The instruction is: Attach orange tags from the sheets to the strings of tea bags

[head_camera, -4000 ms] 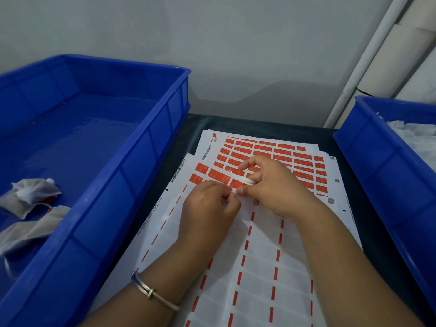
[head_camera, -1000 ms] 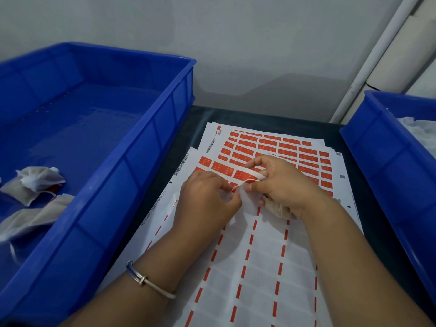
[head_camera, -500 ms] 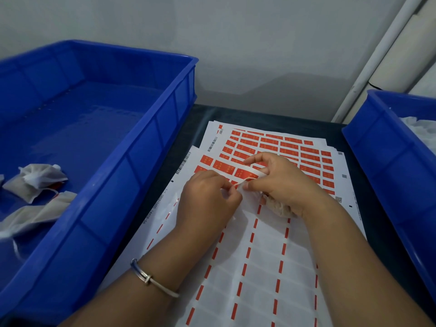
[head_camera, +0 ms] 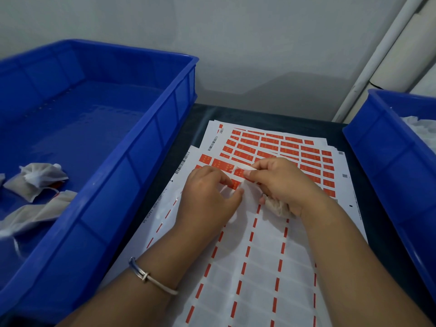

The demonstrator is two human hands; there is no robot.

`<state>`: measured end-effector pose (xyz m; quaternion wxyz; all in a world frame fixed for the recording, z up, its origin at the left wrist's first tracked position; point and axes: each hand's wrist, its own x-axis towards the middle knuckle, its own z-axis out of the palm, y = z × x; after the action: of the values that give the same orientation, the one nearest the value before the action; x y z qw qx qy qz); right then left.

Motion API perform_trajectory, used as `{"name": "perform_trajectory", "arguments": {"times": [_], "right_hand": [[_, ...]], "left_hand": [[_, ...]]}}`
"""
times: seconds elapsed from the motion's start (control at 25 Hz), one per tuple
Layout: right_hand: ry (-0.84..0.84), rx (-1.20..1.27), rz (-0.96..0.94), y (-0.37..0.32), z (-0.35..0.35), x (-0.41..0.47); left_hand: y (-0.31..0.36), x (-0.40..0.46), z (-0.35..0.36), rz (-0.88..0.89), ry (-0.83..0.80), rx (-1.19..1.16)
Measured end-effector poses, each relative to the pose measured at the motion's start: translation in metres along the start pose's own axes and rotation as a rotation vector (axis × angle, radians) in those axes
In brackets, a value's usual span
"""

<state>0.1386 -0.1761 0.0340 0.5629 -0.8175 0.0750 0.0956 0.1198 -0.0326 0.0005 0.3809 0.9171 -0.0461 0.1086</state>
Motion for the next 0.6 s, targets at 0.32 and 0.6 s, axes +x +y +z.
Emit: {"name": "perform_trajectory", "arguments": {"times": [0.32, 0.6], "right_hand": [[-0.007, 0.000, 0.040, -0.0002, 0.0001, -0.0010], [0.019, -0.053, 0.062, -0.0008, 0.0000, -0.0001]], "left_hand": [[-0.0044, 0.0054, 0.0008, -0.059, -0.028, -0.028], [-0.0052, 0.0060, -0.0012, 0.086, -0.108, 0.138]]}}
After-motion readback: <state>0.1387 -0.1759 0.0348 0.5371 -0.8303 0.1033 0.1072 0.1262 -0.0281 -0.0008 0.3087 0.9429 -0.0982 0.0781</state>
